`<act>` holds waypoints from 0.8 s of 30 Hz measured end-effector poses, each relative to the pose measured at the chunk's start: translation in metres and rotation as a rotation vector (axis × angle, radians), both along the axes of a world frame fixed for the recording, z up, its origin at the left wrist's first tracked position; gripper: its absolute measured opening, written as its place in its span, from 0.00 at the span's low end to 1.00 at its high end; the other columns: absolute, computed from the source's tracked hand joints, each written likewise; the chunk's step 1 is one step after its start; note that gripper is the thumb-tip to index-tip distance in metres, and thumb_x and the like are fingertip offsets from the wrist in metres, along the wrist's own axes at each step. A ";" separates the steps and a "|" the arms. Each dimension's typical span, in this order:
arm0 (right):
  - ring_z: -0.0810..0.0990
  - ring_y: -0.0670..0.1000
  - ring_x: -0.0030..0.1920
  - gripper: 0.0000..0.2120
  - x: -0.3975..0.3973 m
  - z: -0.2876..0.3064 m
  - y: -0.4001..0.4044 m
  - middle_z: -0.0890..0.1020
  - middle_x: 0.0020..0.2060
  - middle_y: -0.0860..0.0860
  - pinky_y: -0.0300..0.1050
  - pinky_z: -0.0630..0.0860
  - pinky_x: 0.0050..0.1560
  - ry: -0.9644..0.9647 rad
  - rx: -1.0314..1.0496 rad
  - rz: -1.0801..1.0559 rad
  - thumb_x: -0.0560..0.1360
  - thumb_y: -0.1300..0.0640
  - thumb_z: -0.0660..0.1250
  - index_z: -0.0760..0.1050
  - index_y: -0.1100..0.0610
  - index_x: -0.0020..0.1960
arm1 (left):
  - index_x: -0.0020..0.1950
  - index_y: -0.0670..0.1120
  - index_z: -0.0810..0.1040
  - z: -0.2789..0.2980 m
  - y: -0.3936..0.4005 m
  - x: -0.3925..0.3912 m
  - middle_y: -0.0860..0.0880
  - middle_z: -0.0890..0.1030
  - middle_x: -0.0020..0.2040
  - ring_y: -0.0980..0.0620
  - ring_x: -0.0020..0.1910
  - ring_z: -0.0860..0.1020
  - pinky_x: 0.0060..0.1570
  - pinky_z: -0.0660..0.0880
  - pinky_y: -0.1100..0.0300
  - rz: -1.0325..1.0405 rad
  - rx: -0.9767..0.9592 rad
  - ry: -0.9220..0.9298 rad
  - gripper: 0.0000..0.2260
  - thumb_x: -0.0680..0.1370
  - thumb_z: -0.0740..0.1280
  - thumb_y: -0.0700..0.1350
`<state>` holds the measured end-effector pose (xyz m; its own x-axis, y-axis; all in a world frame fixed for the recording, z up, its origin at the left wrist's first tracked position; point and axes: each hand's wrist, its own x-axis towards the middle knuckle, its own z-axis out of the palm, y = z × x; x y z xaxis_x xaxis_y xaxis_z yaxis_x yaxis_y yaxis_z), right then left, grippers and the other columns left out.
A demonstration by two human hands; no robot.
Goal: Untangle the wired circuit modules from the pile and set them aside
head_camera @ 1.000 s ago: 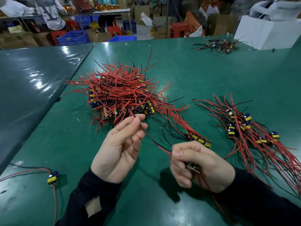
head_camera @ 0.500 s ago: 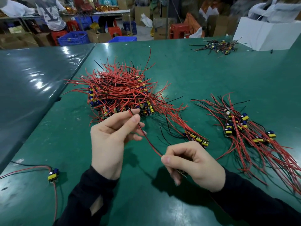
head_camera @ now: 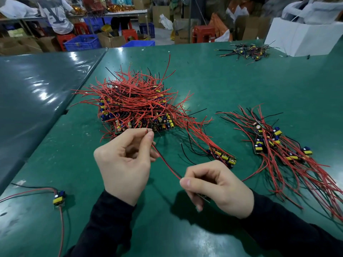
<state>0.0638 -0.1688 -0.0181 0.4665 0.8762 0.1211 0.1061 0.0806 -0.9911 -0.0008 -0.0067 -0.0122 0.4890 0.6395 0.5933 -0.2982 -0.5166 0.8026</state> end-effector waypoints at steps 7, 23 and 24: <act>0.71 0.48 0.22 0.15 0.000 -0.001 0.001 0.73 0.21 0.51 0.42 0.67 0.29 -0.014 -0.020 -0.048 0.74 0.57 0.65 0.73 0.52 0.29 | 0.38 0.42 0.80 -0.008 0.006 0.003 0.51 0.78 0.26 0.55 0.25 0.78 0.27 0.76 0.61 0.091 0.112 0.011 0.06 0.74 0.69 0.35; 0.72 0.46 0.24 0.10 0.009 -0.004 0.002 0.75 0.27 0.49 0.35 0.67 0.23 0.213 0.045 -0.141 0.73 0.55 0.63 0.78 0.52 0.34 | 0.41 0.42 0.85 -0.008 -0.023 0.004 0.49 0.83 0.36 0.58 0.32 0.79 0.31 0.74 0.68 -0.742 -0.660 0.362 0.10 0.64 0.71 0.45; 0.73 0.46 0.24 0.11 0.010 -0.004 0.002 0.75 0.27 0.49 0.35 0.67 0.23 0.231 0.041 -0.135 0.73 0.55 0.63 0.78 0.52 0.34 | 0.41 0.41 0.85 -0.009 -0.022 0.004 0.49 0.83 0.35 0.58 0.32 0.79 0.32 0.74 0.68 -0.765 -0.675 0.350 0.10 0.64 0.71 0.44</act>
<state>0.0734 -0.1666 -0.0225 0.5981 0.8008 0.0322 -0.1098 0.1216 -0.9865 0.0030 -0.0286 -0.0208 0.9719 0.2349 -0.0174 -0.0531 0.2905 0.9554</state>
